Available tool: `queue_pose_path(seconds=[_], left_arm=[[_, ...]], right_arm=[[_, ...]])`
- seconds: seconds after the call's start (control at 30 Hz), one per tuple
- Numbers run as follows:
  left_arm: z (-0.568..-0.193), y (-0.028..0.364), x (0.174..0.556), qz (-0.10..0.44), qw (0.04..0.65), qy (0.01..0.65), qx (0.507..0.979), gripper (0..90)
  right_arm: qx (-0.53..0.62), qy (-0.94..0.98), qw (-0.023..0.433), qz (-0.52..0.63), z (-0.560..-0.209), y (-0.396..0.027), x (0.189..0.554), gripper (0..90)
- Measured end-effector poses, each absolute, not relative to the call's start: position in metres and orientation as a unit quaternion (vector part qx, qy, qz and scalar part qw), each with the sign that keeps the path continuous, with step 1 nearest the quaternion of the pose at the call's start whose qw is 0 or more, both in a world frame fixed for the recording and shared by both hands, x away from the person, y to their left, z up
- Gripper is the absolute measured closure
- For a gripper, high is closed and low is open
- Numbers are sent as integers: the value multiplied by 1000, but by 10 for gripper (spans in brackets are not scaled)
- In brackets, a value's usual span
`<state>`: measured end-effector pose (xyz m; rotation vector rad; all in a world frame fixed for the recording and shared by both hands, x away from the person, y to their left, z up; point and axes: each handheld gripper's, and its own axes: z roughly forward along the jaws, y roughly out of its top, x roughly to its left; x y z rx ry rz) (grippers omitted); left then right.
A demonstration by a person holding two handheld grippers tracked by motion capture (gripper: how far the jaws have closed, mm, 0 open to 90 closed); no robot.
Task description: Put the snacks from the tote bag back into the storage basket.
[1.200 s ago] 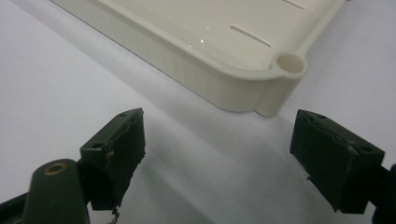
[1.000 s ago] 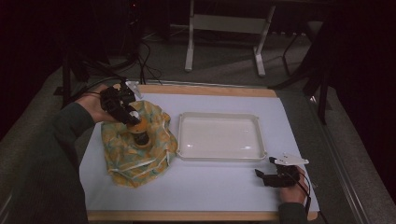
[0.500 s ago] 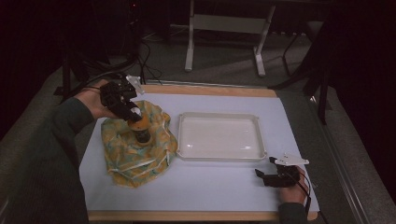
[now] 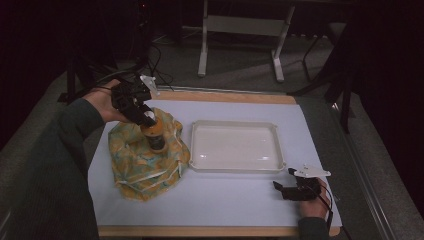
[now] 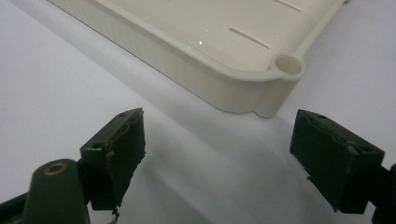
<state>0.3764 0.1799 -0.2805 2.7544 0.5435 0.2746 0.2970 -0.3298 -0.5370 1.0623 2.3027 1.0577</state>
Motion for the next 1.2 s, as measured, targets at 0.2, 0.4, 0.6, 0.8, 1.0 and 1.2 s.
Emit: queue_pose_path(seconds=[0.2,0.4,0.6,0.8,1.0,1.2], left_arm=[[-275,174,377,96,157,185,965,592],[-270,168,378,98,154,180,967,592],[-265,163,379,100,156,177,967,592],[-266,155,381,97,150,173,969,593],[-263,149,383,102,150,171,968,592],[-260,141,384,98,152,165,970,592]], right_arm=[[379,821,196,378,-537,-330,297,175],[378,822,197,378,-537,-330,297,176],[379,821,196,379,-537,-330,297,176],[379,821,195,379,-537,-330,297,175],[379,821,195,379,-537,-330,297,175],[378,822,194,380,-537,-330,297,175]])
